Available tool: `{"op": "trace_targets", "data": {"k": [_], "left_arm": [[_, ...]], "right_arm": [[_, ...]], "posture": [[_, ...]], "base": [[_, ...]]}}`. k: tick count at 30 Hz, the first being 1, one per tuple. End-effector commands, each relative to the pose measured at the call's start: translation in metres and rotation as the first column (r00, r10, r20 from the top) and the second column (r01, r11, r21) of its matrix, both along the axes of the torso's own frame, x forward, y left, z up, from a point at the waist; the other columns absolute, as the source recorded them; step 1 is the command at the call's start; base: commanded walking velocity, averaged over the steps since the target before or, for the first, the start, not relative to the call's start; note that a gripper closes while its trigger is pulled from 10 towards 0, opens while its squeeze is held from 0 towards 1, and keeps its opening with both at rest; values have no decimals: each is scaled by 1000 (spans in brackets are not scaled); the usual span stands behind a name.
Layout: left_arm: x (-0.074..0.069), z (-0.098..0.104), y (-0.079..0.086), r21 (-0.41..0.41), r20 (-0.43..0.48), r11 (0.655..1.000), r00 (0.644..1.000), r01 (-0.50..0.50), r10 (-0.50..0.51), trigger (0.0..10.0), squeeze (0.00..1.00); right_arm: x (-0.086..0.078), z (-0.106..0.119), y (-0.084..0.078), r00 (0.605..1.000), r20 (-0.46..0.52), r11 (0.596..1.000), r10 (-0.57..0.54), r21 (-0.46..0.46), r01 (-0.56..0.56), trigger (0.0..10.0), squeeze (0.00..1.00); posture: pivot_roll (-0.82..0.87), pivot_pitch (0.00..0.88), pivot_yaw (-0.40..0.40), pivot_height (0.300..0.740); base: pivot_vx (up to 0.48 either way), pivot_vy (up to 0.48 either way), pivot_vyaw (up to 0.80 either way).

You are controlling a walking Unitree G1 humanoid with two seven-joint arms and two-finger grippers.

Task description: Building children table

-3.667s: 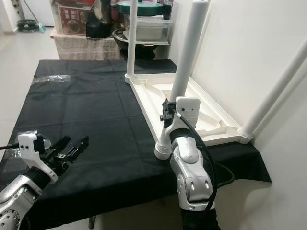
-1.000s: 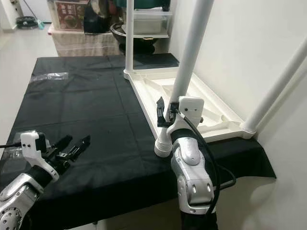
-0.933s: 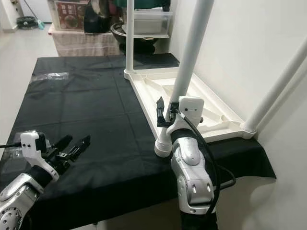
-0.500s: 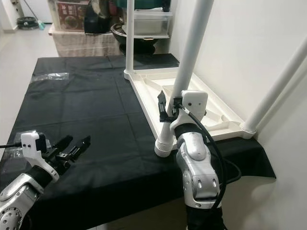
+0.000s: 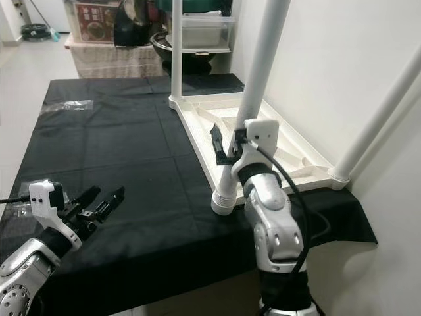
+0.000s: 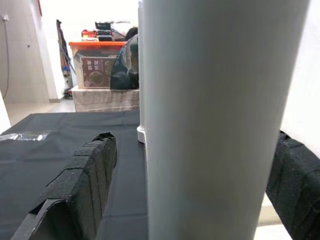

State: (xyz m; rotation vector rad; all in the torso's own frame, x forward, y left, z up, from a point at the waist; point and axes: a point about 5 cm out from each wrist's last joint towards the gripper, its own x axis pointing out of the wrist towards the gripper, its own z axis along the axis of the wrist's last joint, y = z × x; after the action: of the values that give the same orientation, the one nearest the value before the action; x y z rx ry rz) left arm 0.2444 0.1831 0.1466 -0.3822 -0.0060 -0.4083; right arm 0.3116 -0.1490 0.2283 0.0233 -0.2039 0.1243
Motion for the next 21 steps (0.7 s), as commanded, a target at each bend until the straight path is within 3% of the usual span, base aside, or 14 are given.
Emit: {"op": "trace_targets", "data": {"k": [1,11,12,14,15,16,17,18,19,21], "left_arm": [[1,-3,-2,1,-12,1000,1000,14,-14,10000,0],[1,-3,-1,3,-13,1000,1000,14,-14,10000,0],[1,-3,-2,3,-13,1000,1000,16,-15,10000,0],[1,-3,-2,3,-13,1000,1000,17,-17,10000,0],[1,-3,-3,2,-13,1000,1000,20,-20,10000,0],[1,-3,-3,2,-13,1000,1000,20,-20,10000,0],[1,-3,-3,2,-13,1000,1000,22,-22,10000,0],[1,-3,-3,2,-13,1000,1000,23,-23,10000,0],[1,-3,-3,1,-13,1000,1000,23,-23,10000,0],[1,-3,-3,1,-13,1000,1000,24,-24,10000,0]], "right_arm": [[4,0,-4,1000,-5,1000,8,-1,-8,10000,1000],[6,-2,-5,999,-17,1000,30,-8,-30,10000,1000],[6,-2,-6,999,-15,999,40,5,-40,10000,698],[6,-2,-7,999,-14,999,48,14,-47,10000,698],[7,0,-8,998,-7,998,66,24,-66,10000,282],[7,0,-8,998,-7,998,66,24,-66,10000,282],[7,1,-8,997,-4,997,74,21,-74,10000,153],[7,1,-9,997,-1,997,80,20,-80,10000,153],[7,2,-9,997,0,996,82,19,-82,10000,31],[7,2,-9,996,-3,996,89,14,-89,10000,0]], "posture": [[20,0,-76,740],[24,0,-76,740],[24,0,-76,740],[24,0,-76,740],[21,0,-73,740],[21,0,-73,740],[19,0,-72,740],[19,0,-72,740],[19,0,-72,740],[18,0,-72,740]], "base": [[0,0,0],[0,0,0],[0,0,0],[0,0,0],[0,0,0],[0,0,0],[0,0,0],[0,0,0],[0,0,0],[0,0,0]]}}
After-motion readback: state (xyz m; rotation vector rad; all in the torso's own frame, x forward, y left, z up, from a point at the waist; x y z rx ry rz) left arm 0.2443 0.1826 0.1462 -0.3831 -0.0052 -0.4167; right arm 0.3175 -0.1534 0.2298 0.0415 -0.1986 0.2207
